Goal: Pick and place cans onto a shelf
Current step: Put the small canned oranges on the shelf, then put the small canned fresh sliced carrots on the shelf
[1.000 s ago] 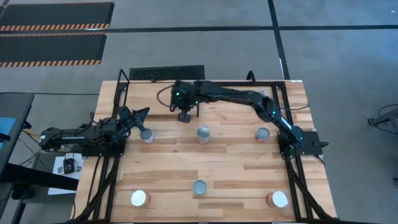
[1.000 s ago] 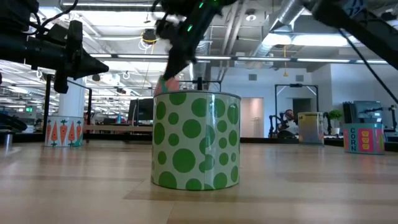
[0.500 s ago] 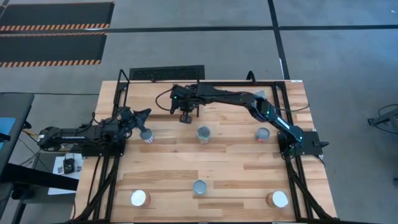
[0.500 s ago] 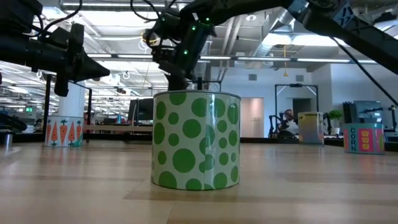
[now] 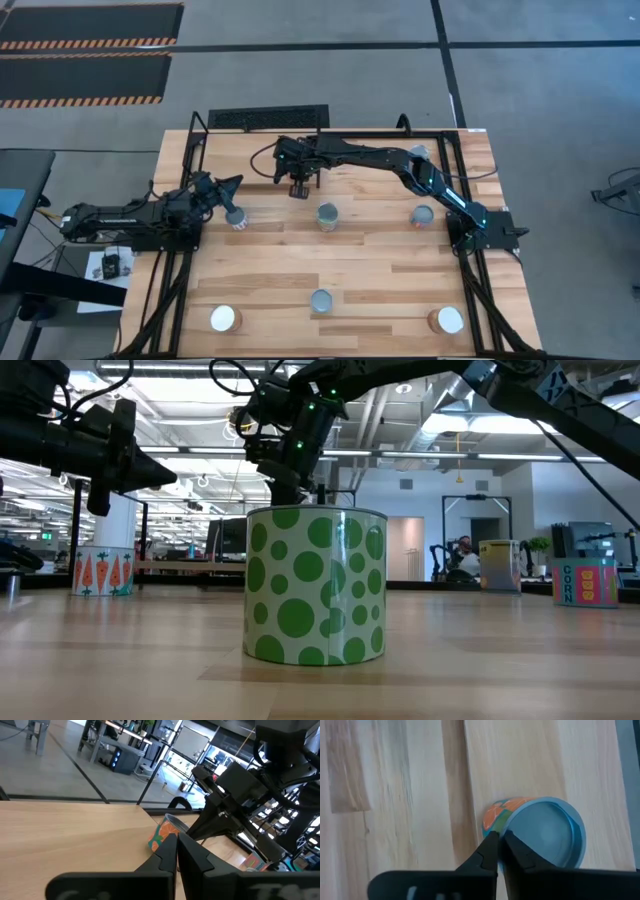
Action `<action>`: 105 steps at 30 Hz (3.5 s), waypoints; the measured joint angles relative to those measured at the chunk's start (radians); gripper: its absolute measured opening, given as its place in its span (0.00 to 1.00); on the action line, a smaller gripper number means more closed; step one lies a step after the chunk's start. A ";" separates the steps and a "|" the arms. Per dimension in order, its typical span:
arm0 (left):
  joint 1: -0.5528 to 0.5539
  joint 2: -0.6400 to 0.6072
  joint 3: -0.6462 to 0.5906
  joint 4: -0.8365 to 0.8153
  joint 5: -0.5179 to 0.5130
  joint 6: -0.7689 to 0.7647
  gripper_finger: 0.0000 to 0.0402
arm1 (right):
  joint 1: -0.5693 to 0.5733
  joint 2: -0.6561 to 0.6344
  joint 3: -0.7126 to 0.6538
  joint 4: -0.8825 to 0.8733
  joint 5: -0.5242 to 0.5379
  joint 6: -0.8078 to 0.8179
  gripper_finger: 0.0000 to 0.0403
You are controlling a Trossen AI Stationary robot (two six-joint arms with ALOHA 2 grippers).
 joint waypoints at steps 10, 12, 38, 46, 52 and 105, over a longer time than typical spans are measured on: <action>0.000 0.000 0.000 0.000 -0.003 0.000 0.00 | 0.001 0.000 0.000 -0.008 -0.016 0.000 0.14; 0.000 0.000 0.000 0.000 -0.003 0.006 0.00 | 0.001 0.000 0.000 -0.008 -0.016 0.000 0.15; 0.000 0.000 0.000 0.000 -0.003 0.027 0.00 | -0.021 -0.001 0.000 0.049 -0.036 0.023 0.27; 0.000 0.000 0.000 0.000 -0.003 0.027 0.00 | -0.033 -0.002 0.000 0.073 -0.036 0.086 0.34; 0.000 0.000 0.000 0.000 0.002 0.025 0.00 | -0.033 -0.051 -0.003 0.067 -0.034 0.041 0.24; -0.033 0.711 0.636 -0.998 0.469 -0.297 0.01 | -0.265 -1.270 -1.499 0.998 -0.129 0.315 0.01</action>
